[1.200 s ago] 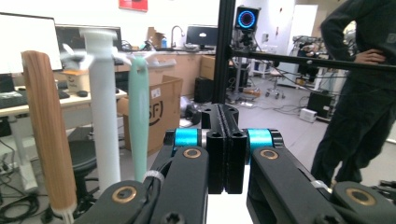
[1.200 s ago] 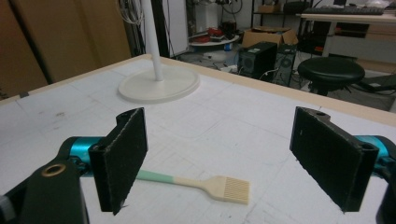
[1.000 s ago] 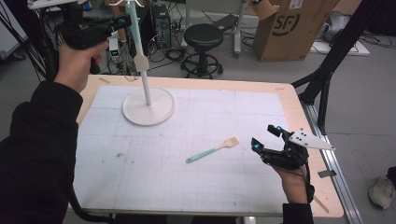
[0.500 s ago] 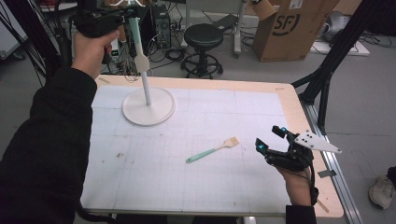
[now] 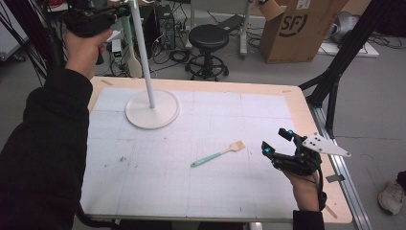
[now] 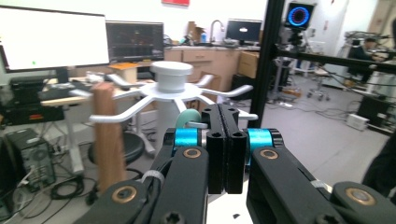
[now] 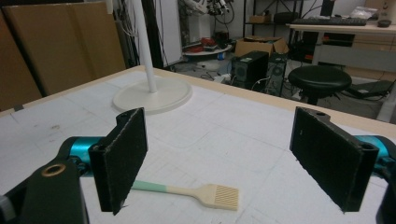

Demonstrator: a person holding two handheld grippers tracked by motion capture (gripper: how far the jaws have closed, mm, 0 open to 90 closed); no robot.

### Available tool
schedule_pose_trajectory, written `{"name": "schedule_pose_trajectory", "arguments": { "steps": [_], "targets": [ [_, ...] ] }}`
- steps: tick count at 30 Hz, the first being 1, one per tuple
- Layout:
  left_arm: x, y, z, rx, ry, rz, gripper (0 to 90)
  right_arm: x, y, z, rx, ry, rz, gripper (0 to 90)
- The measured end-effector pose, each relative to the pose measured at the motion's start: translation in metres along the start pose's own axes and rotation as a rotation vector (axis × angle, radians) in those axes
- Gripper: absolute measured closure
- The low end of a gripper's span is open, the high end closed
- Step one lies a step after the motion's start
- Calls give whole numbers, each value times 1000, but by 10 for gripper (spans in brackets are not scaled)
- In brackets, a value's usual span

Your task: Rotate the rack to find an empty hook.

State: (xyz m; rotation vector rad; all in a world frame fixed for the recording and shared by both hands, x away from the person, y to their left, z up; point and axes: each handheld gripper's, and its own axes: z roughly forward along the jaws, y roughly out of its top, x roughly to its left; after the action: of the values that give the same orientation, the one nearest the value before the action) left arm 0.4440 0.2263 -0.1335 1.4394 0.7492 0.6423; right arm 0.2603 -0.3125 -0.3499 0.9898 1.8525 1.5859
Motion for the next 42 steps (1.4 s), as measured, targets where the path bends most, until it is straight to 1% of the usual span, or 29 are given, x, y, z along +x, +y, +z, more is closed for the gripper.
{"name": "schedule_pose_trajectory", "arguments": {
  "steps": [4,5,7,10,12,16,19,21,22,25,27,29,32,34,35,38,40,42],
  "targets": [
    [9,0,-4,-12,38,-15,896,0,1,0,2,-2,-5,180],
    [11,0,-6,-18,42,-24,896,0,1,0,4,-2,-3,180],
    [12,-1,-9,-26,37,-27,896,0,1,0,6,-3,-5,180],
    [10,-2,-16,-33,18,-12,896,0,2,1,6,-4,-7,180],
    [8,-2,-21,-28,11,5,896,1,3,1,5,0,-8,180],
    [2,-2,-30,-45,-28,13,896,3,3,3,12,8,-12,180],
    [-8,0,-29,-44,-66,34,896,4,5,4,11,11,-16,180],
    [-12,0,-26,-35,-75,39,896,5,6,5,8,15,-20,180],
    [-13,0,-23,-33,-75,34,896,5,6,5,8,15,-21,180],
    [-13,0,-15,-26,-63,32,896,8,8,5,7,16,-27,180],
    [-11,0,-11,-17,-38,32,896,9,8,3,10,14,-30,181],
    [-7,-2,-9,-16,-21,21,896,8,7,1,9,8,-27,180],
    [-1,-3,-10,-12,5,13,896,7,6,-3,5,0,-22,181],
    [2,-3,-11,-15,13,8,896,6,6,-5,6,-5,-20,181],
    [4,-2,-12,-13,20,14,896,6,6,-6,6,-9,-17,181],
    [8,-2,-15,-22,35,4,896,6,7,-7,9,-10,-21,181],
    [11,-2,-15,-27,32,-9,896,6,8,-7,6,-9,-25,180],
    [12,-3,-16,-22,29,-11,896,6,8,-8,5,-8,-24,181]
  ]
}}
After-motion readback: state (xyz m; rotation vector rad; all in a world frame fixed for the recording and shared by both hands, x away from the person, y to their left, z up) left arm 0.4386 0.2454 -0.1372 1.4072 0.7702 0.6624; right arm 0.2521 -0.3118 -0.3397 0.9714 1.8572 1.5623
